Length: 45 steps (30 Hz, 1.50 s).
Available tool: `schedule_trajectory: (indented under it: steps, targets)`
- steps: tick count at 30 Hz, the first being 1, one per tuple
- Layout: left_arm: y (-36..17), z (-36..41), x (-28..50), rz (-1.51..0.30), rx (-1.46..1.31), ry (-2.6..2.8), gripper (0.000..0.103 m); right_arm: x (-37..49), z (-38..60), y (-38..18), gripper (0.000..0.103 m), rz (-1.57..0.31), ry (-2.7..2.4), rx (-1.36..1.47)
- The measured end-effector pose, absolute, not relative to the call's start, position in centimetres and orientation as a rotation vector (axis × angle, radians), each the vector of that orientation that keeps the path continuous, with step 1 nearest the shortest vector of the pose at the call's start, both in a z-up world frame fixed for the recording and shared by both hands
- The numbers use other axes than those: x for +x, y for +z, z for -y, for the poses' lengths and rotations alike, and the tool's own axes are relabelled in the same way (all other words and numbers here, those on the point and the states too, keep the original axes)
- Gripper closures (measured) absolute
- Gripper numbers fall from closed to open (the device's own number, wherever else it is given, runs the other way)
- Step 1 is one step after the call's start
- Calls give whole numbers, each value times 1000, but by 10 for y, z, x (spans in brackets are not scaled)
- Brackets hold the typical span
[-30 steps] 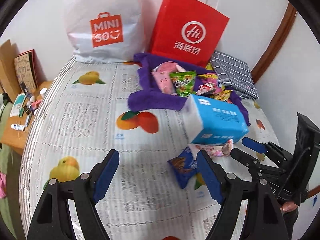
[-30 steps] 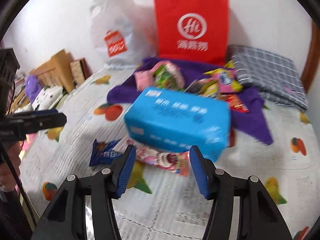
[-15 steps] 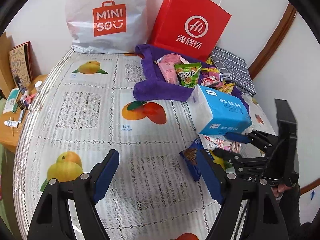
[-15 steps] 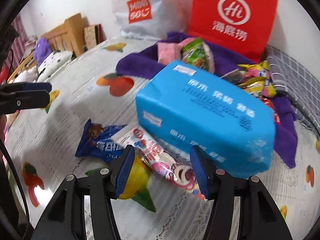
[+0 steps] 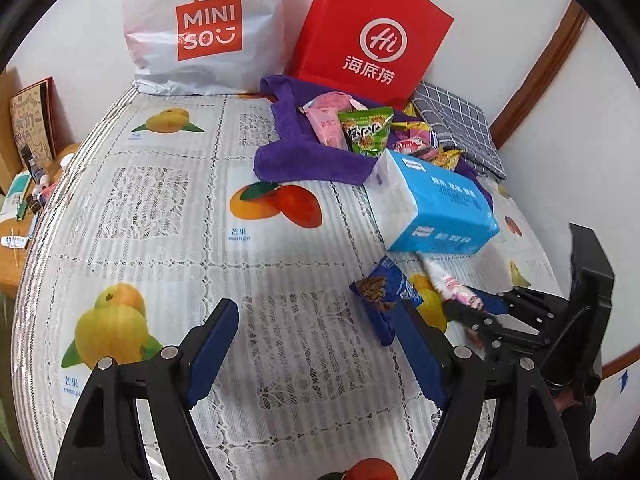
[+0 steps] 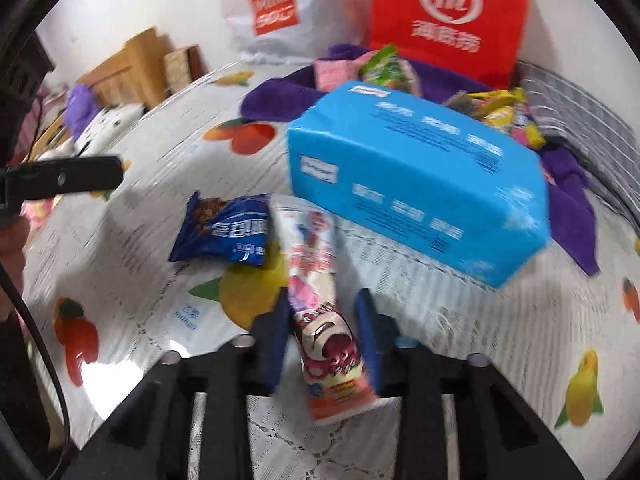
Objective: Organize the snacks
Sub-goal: 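Grasp the pink-and-white stick candy with the right tool and lift, then grasp the blue chip bag with the left tool while the right tool holds the stick candy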
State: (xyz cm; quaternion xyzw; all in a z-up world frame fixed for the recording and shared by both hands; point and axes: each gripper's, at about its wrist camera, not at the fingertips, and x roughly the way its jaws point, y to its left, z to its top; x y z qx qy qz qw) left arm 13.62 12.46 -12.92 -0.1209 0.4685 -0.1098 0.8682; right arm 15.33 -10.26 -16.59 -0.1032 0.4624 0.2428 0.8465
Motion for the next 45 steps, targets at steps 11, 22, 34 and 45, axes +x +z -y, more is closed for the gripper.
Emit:
schedule_trajectory:
  steps: [11,22,34,45]
  targets:
    - [-156,-93,142,-1044,-250,-242,25,136,190,-159,81,-886,271,-149]
    - [-160,-52,159,-1025,-241,-193,14,162,248,-166,81,-880,212,20]
    - [-164,-3,169,-969,-21,-39,39,174,254,-178,80,-931,285,145]
    - [-162,10,153,-958,73,-137,37,175,260,-179,80,-931,304,192]
